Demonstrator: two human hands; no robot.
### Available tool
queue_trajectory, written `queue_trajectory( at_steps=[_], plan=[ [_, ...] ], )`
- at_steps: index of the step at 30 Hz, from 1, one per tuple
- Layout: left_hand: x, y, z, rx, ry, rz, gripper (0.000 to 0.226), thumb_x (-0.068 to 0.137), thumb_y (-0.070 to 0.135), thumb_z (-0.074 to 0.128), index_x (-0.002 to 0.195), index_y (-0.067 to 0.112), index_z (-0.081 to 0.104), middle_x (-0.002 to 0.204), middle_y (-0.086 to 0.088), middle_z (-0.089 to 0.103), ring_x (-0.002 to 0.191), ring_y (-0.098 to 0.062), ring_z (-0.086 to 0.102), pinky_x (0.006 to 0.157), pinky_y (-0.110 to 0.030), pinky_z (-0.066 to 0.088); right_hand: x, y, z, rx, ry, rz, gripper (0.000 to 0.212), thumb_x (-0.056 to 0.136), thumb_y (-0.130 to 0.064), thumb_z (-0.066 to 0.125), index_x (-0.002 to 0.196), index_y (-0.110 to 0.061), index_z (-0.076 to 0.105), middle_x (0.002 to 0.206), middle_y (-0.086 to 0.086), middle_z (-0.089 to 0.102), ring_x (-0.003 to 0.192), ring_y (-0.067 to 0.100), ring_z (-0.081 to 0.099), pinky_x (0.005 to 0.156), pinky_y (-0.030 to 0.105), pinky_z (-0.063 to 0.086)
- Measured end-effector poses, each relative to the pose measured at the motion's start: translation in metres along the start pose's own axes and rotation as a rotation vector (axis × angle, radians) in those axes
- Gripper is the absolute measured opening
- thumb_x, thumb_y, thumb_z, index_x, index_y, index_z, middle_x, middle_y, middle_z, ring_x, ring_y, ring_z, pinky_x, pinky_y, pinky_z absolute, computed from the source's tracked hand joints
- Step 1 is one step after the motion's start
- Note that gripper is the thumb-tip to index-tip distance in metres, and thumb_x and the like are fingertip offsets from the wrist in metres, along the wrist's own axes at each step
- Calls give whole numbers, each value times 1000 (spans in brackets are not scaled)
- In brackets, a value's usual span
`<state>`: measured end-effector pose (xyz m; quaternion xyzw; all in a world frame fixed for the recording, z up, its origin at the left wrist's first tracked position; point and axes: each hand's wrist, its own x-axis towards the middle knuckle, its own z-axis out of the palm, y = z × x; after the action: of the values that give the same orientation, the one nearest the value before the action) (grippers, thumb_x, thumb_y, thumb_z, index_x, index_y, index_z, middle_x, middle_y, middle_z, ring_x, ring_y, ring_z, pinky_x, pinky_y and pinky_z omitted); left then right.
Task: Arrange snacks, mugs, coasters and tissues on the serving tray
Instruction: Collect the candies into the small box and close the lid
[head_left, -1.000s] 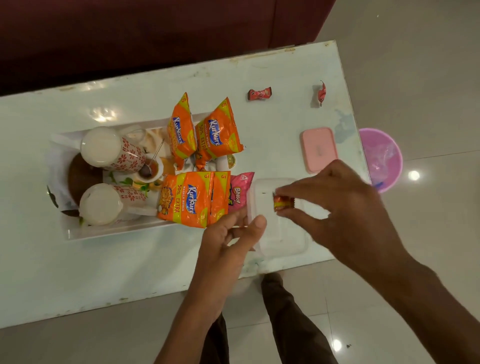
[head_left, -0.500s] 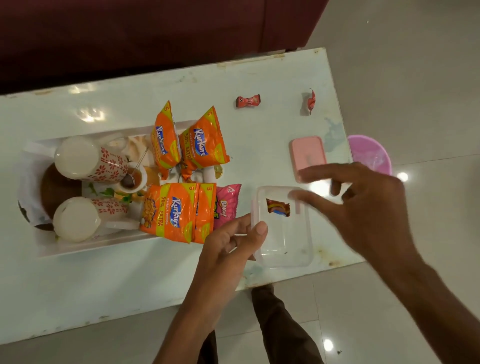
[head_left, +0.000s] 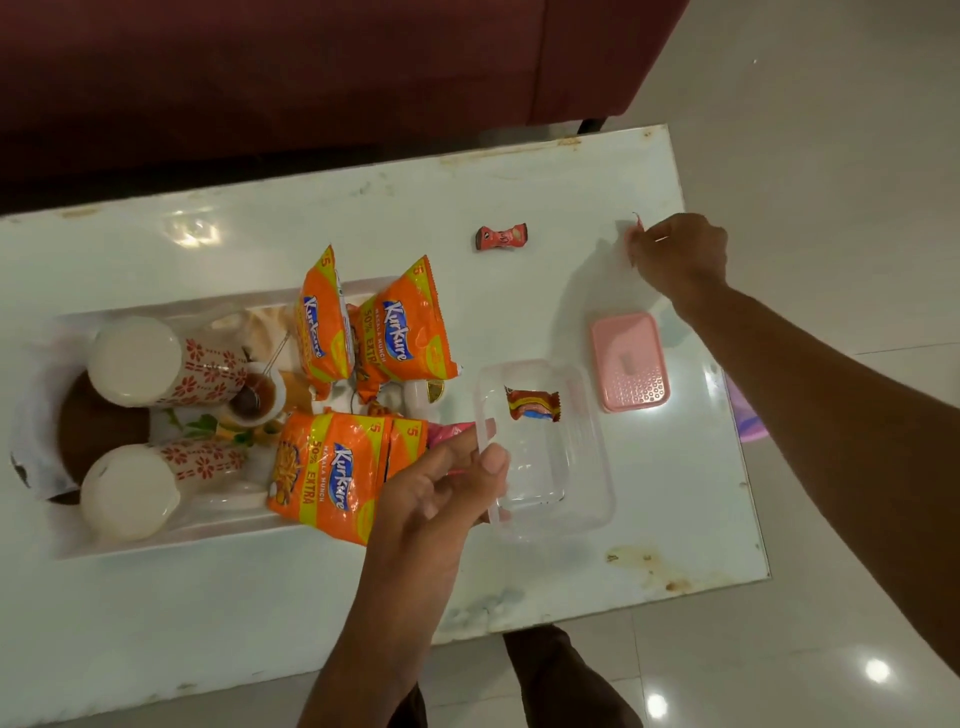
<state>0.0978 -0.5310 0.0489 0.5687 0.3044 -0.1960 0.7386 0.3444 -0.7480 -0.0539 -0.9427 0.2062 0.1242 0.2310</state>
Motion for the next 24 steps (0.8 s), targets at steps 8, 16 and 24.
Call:
queue_trajectory(
  at_steps=[8, 16, 24],
  plan=[
    [5, -1, -3, -13, 14, -9, 56, 67, 57, 69, 117, 31, 73, 114, 5, 76, 107, -12, 71, 76, -20, 57, -18, -8, 1, 43, 30, -137, 40, 91, -46, 56, 93, -10, 75, 100, 9, 73, 95, 25, 65, 91, 34, 49],
    [8, 5, -24, -8, 43, -20, 39, 79, 44, 66, 111, 26, 77, 112, -5, 77, 111, -25, 69, 102, -46, 53, -185, -46, -78, 217, -59, -682, 16, 79, -49, 73, 89, -37, 73, 96, -15, 64, 85, 4, 58, 63, 12, 46],
    [-2, 3, -29, 91, -22, 12, 50, 73, 61, 64, 116, 37, 73, 117, 7, 76, 118, -17, 67, 109, -49, 45, -242, -38, -47, -219, -74, -894, 15, 73, -23, 83, 79, -10, 78, 88, 8, 60, 81, 23, 53, 53, 25, 40]
  ],
)
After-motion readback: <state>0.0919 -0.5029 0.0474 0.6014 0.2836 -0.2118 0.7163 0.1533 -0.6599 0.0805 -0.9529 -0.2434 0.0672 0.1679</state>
